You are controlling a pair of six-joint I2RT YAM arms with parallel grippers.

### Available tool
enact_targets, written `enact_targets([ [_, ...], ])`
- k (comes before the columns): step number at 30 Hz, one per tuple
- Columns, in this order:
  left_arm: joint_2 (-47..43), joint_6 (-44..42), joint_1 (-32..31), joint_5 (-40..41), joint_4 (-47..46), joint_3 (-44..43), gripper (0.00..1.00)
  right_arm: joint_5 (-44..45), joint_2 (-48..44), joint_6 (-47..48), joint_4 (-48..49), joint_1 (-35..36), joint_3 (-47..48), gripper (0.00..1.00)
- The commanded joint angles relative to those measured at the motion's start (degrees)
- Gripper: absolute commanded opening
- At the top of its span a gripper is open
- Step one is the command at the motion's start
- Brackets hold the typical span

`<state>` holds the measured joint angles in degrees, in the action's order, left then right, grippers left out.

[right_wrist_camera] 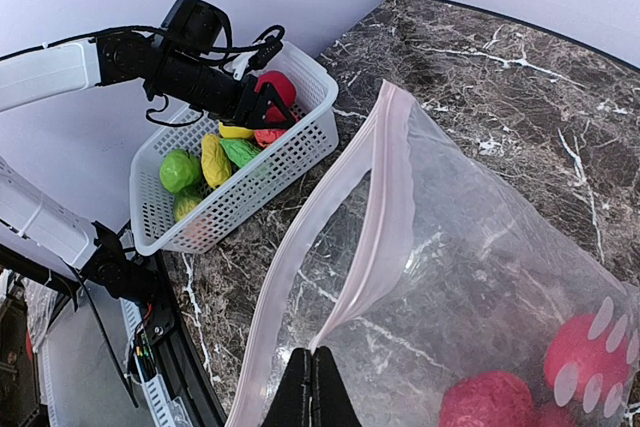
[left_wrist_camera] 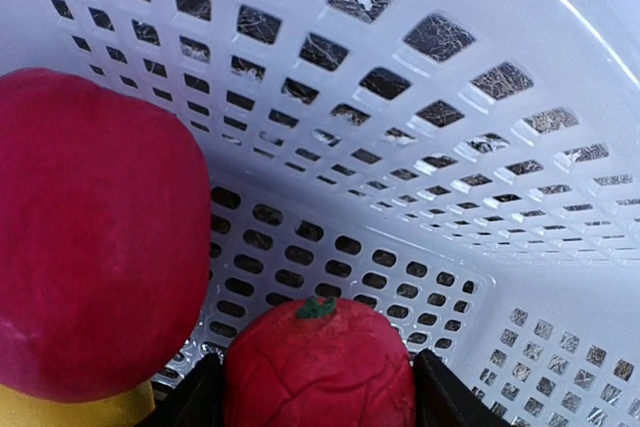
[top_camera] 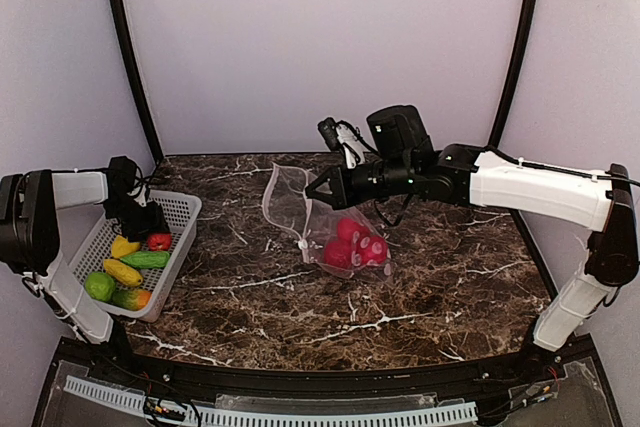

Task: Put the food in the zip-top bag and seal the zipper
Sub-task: Pick up the fake fruit from the bin.

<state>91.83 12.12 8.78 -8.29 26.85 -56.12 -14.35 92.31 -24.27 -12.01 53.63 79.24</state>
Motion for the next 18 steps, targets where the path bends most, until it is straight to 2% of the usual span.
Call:
enact_targets([
  [1,0.1,-0.8,0.3,0.1,1.8,-0.9,0.59,0.3,-1.4,0.4,1.5,0.2,-0.6,0.0],
  [5,-0.3,-0.9,0.3,0.4,1.9,-0.9,0.58,0.3,-1.5,0.5,1.4,0.3,-0.6,0.0],
  [9,-4.5,-0.9,0.3,-0.1,1.6,0.6,0.56,0.8,-1.8,0.5,1.0,0.3,-0.5,0.0],
  [13,-15.5,-0.3,0.3,-1.5,2.3,2.8,0.55,0.9,-2.3,0.9,0.7,0.2,-0.3,0.0],
  [18,-30.4,1.7,-2.2,-8.1,6.2,2.6,0.55,1.0,-2.2,1.2,0.6,0.3,-0.1,0.0],
])
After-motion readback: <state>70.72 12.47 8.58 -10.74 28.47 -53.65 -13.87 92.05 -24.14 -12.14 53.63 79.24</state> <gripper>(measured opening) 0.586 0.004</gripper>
